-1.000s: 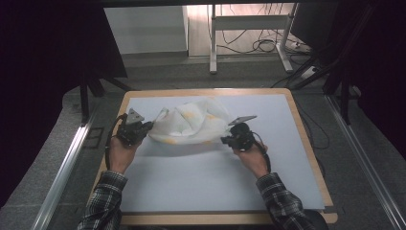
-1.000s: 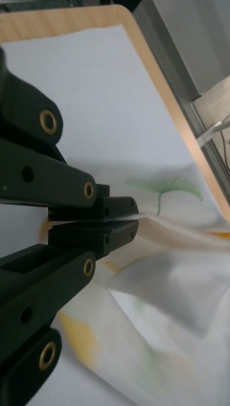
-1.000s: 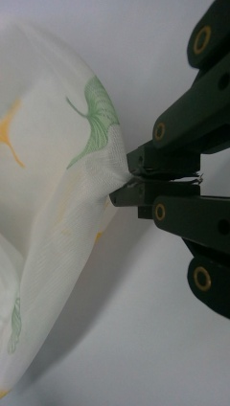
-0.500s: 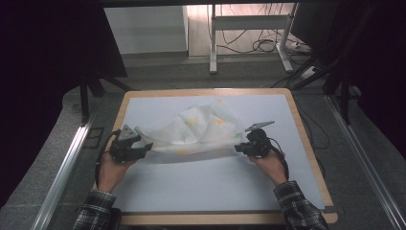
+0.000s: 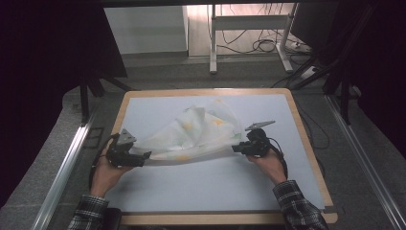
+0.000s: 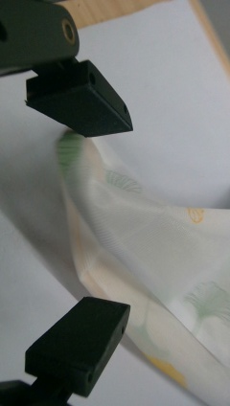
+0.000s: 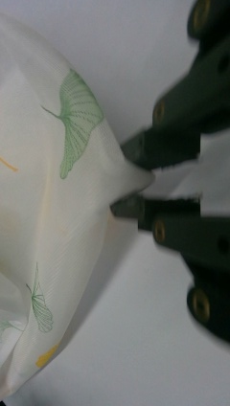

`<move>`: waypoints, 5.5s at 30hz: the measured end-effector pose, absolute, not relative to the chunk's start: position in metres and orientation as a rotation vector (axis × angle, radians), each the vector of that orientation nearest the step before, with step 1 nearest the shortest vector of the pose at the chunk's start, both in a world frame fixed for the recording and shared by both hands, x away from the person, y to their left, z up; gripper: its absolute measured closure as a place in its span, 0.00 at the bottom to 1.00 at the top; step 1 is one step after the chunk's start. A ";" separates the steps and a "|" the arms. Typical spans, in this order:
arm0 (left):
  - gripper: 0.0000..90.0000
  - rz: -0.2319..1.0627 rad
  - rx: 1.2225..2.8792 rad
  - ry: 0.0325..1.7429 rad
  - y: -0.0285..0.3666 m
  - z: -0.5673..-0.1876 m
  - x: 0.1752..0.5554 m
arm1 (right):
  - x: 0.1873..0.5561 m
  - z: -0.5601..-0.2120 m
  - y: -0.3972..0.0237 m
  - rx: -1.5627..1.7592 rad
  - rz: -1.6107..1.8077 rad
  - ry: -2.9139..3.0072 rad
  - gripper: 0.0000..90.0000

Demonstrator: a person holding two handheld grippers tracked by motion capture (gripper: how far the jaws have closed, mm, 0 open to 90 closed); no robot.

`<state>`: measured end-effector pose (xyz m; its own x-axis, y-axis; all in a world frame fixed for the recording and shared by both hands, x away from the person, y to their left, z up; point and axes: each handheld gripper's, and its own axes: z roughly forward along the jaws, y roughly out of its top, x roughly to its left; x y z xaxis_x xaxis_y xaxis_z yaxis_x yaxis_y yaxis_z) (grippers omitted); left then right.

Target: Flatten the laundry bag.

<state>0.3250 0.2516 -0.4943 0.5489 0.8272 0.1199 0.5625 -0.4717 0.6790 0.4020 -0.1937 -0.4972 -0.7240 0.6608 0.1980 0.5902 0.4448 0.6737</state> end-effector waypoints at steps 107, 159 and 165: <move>0.38 0.452 2.088 1.041 0.255 -0.495 0.263 | 0.307 -0.460 -0.293 1.213 1.187 2.369 0.69; 0.98 0.396 2.052 1.177 0.237 -0.503 0.334 | 0.391 -0.475 -0.232 1.187 1.107 2.471 0.99; 0.84 0.256 2.236 1.131 0.238 -0.518 0.291 | 0.329 -0.484 -0.256 1.184 1.046 2.648 0.91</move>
<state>0.2908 0.2381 -0.5175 0.6161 0.7815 -0.0984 0.6631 -0.4471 0.6003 0.3294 -0.2558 -0.4842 -0.7036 0.6787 0.2105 0.6395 0.4755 0.6041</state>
